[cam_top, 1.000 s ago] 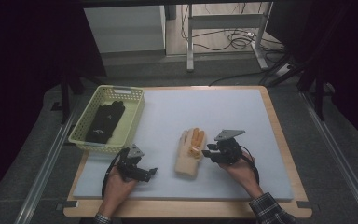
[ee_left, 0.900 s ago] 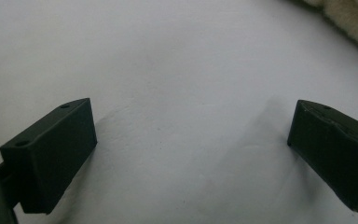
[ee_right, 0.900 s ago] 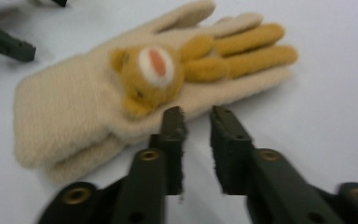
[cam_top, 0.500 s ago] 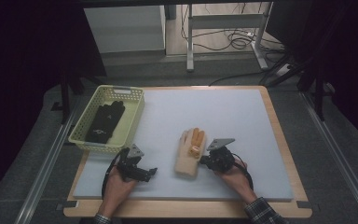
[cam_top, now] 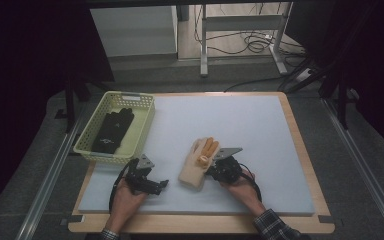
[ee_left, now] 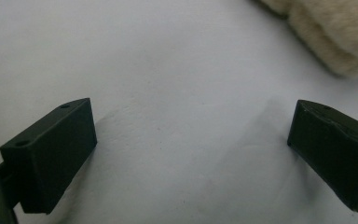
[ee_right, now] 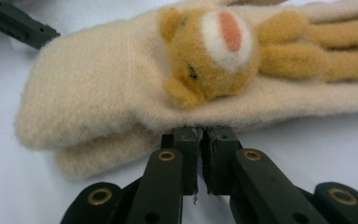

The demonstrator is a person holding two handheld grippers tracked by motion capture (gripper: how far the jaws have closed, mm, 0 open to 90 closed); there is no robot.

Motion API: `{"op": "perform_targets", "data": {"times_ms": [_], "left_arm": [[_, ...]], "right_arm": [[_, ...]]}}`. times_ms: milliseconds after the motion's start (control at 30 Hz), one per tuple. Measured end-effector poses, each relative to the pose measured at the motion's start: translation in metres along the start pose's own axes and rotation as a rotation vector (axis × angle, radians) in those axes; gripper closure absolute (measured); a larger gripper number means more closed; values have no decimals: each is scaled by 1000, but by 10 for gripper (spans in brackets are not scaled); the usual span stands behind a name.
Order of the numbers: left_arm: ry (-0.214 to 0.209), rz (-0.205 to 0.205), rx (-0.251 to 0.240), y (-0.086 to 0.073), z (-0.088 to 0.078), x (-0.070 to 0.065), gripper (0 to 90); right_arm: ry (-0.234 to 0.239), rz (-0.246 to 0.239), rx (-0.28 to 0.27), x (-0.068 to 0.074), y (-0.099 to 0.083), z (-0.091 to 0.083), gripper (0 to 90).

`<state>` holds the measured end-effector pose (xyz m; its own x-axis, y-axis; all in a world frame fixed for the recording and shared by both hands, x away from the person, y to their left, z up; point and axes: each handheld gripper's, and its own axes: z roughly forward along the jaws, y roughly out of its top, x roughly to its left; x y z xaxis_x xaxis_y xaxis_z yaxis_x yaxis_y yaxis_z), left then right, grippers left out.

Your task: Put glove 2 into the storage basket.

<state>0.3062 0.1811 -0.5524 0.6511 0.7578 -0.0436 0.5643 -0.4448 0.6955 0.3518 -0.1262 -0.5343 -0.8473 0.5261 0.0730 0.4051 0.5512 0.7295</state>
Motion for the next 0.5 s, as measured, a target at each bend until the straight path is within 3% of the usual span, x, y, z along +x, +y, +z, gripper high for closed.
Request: {"op": "perform_targets", "data": {"times_ms": [500], "left_arm": [[0,0,1,0,0,0,11]], "right_arm": [[-32,-21,-11,8,22,28,824]]}}
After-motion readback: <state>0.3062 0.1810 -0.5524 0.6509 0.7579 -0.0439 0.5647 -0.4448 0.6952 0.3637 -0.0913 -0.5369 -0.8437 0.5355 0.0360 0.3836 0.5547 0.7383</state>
